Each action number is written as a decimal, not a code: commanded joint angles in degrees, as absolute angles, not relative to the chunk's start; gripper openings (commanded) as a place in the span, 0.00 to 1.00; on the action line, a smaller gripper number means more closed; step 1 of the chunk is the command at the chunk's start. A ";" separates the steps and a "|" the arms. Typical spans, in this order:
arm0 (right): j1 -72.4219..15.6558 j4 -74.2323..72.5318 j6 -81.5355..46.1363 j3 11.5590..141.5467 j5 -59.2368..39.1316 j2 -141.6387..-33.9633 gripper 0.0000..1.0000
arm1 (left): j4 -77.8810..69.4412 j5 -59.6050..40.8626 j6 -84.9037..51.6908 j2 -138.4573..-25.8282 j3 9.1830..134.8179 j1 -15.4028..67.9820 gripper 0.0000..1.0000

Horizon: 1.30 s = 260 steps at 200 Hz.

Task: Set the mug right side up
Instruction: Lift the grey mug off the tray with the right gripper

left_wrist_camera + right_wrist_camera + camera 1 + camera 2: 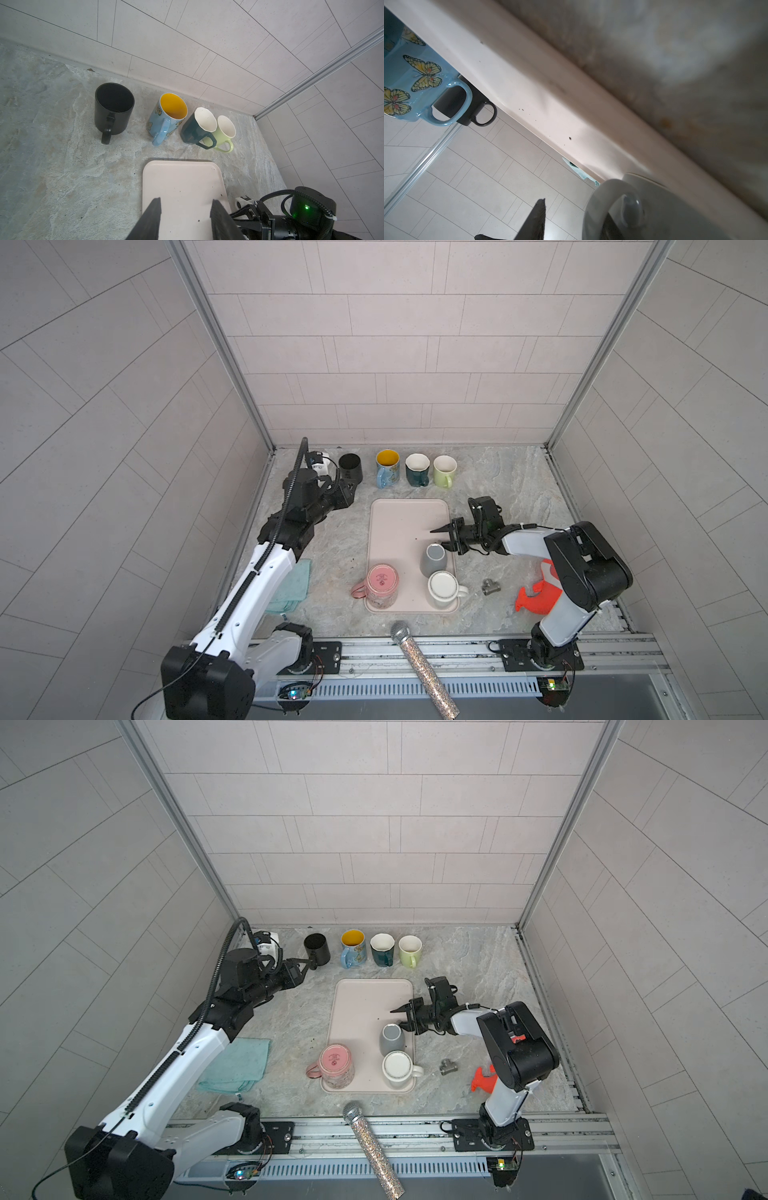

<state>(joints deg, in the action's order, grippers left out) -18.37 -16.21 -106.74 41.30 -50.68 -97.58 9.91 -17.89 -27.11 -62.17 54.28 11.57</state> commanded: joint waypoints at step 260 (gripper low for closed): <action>-31.36 21.79 -29.57 83.05 -37.86 -90.37 0.00 | 9.08 -33.21 -31.15 -72.54 65.32 10.46 0.41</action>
<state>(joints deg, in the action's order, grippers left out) -28.36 13.19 -50.22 80.47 -44.45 -94.85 10.35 -26.44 -29.04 -70.72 62.70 10.72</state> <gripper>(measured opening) 0.056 0.425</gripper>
